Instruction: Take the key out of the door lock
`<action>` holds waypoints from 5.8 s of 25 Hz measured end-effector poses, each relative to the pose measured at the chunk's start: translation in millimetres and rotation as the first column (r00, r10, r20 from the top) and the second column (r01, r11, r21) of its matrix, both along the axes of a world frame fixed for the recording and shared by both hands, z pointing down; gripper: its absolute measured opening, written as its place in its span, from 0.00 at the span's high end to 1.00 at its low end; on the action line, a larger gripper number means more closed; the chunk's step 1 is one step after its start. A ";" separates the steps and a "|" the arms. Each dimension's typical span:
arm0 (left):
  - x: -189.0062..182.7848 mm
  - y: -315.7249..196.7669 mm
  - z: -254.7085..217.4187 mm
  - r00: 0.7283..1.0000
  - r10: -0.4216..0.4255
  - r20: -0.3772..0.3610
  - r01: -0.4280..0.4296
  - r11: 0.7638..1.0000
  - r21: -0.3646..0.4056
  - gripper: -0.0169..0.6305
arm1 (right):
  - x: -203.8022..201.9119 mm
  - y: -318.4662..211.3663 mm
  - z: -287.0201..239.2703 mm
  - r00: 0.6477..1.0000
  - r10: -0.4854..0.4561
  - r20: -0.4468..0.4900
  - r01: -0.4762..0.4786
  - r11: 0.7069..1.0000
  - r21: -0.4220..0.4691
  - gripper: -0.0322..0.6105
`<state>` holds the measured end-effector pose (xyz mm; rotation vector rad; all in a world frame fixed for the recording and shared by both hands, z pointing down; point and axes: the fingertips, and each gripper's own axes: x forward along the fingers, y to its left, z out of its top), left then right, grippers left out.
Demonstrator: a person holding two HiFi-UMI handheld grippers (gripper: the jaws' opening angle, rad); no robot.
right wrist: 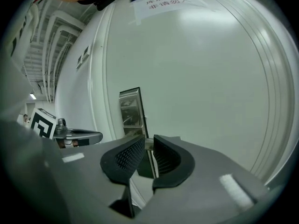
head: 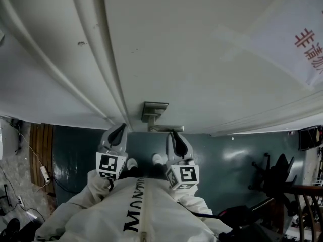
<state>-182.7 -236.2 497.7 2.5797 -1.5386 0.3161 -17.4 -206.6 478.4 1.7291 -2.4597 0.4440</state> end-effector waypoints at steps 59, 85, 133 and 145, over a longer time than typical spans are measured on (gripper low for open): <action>-27.1 35.9 32.0 0.998 0.026 0.061 -0.020 0.995 -0.095 0.97 | -56.0 -37.3 102.3 0.091 0.320 0.943 0.053 0.944 -0.326 0.85; -34.1 41.4 31.2 0.998 0.013 0.068 -0.007 0.996 -0.088 0.97 | -56.8 -41.3 108.4 0.077 0.376 0.924 0.006 0.926 -0.377 0.91; -15.8 54.2 27.4 0.998 0.033 0.048 -0.030 0.998 -0.054 0.97 | -50.7 19.9 88.2 0.337 0.288 0.896 0.071 0.942 -0.329 0.92; -7.4 52.0 28.6 0.999 0.032 0.037 -0.029 0.997 -0.075 0.97 | -46.1 24.9 81.2 0.575 0.203 0.793 0.078 0.951 -0.299 0.92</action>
